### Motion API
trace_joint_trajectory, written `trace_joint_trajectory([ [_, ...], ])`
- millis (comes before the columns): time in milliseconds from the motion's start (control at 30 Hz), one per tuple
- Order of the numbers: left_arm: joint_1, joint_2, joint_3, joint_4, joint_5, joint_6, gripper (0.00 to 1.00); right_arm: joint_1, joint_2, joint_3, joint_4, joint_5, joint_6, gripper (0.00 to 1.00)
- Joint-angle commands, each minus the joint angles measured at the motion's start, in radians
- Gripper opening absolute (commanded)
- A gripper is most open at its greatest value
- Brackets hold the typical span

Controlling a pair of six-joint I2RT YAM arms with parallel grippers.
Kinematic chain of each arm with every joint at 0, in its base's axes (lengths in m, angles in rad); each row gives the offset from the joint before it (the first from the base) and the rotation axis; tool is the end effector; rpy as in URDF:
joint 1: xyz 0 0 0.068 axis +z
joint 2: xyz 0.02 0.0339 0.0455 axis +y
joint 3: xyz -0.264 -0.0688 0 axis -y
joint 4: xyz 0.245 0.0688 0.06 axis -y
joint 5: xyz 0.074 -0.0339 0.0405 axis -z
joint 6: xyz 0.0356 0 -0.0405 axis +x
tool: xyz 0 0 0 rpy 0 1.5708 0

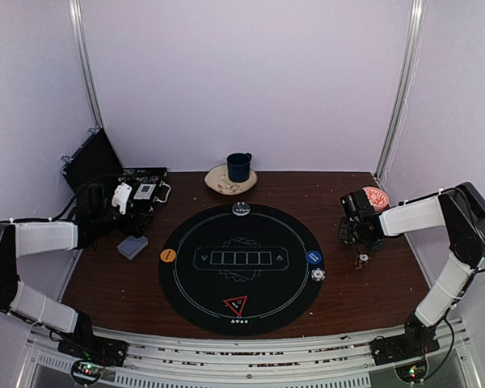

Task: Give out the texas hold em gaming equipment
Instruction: Pick up the pile of poker chips from the pile of poker chips, then place the poker chips pile in the dealer area.

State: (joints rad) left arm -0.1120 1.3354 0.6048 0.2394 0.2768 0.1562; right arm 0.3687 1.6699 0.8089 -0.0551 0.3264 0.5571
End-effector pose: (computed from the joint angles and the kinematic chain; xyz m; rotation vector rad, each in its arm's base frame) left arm 0.2736 -0.0406 0.2004 0.4424 2.0033 -0.2576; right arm 0.2997 0.1036 0.1440 0.3619 2.3937 0.0104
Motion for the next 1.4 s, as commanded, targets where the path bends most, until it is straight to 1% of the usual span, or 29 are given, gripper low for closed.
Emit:
trace_joint_trajectory([
  [0,0.008,0.008,0.03,0.043,0.017,-0.007,0.98,0.002,-0.051,-0.015,0.014,0.028,-0.001,0.23],
  [333,0.008,0.008,0.031,0.043,0.015,-0.009,0.98,0.043,-0.095,-0.012,0.023,0.046,-0.028,0.22],
  [600,0.008,0.004,0.032,0.042,0.002,-0.008,0.98,0.162,-0.063,0.097,-0.043,0.071,-0.06,0.22],
  [733,0.008,0.003,0.032,0.04,-0.001,-0.008,0.98,0.213,0.01,0.202,-0.077,0.074,-0.072,0.22],
  [933,0.008,-0.001,0.029,0.043,-0.005,-0.006,0.98,0.256,0.156,0.397,-0.112,0.062,-0.097,0.22],
  [1200,0.008,0.005,0.03,0.044,-0.01,-0.006,0.98,0.287,0.361,0.635,-0.152,0.044,-0.131,0.22],
  [1367,0.008,0.008,0.032,0.043,-0.011,-0.005,0.98,0.292,0.459,0.729,-0.144,0.022,-0.134,0.22],
])
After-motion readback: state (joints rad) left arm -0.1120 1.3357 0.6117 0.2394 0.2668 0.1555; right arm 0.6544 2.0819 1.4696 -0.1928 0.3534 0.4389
